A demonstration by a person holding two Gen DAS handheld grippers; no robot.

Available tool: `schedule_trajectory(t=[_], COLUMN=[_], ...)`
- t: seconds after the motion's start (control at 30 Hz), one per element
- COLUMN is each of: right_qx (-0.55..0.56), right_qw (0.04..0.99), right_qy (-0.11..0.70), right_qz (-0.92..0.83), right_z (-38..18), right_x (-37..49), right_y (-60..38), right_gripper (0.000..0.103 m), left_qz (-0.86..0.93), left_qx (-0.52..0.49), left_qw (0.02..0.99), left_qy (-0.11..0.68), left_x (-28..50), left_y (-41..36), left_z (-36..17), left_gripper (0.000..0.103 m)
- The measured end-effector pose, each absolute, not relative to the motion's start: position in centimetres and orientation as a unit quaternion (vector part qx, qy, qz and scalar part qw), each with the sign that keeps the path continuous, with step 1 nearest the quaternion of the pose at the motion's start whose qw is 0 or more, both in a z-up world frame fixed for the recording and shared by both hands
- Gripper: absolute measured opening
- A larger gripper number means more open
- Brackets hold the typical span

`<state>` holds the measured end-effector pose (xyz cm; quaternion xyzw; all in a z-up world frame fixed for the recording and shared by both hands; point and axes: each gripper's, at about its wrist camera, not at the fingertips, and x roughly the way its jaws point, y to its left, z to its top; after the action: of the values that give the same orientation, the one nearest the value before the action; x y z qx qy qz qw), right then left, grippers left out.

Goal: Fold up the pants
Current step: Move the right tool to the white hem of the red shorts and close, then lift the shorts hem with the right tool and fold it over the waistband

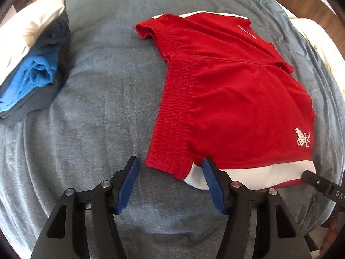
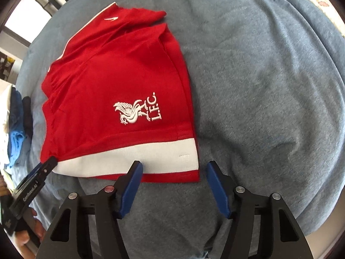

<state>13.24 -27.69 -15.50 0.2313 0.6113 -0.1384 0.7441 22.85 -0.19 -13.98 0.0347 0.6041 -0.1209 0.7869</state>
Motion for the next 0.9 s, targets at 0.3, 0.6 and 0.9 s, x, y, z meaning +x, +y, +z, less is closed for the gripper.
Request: schedule_trajectory(t=[0.3,0.6,0.9], right_qx=[0.221,0.206,0.198], right_qw=[0.733,0.756,0.789], right_qy=[0.634,0.614,0.576], right_qz=[-0.111,-0.092,-0.081], right_z=[-14.7,-8.9,-2.0], right_x=[14.5,15.4,17.0], right_y=[-27.1,-26.9,-28.6], right_gripper=[0.02,0.018,0.018], left_qz=[-0.121,-0.111,-0.102], left_qx=[0.03,0.046,0.038], left_qw=[0.775,0.774,0.774], left_qy=[0.62,0.622,0.624], left_x=[22.8,22.8,24.1], left_y=[-0.5,-1.8,-2.6], left_z=[-12.6,-8.7,-5.0], left_gripper=[0.034,0.034,0.034])
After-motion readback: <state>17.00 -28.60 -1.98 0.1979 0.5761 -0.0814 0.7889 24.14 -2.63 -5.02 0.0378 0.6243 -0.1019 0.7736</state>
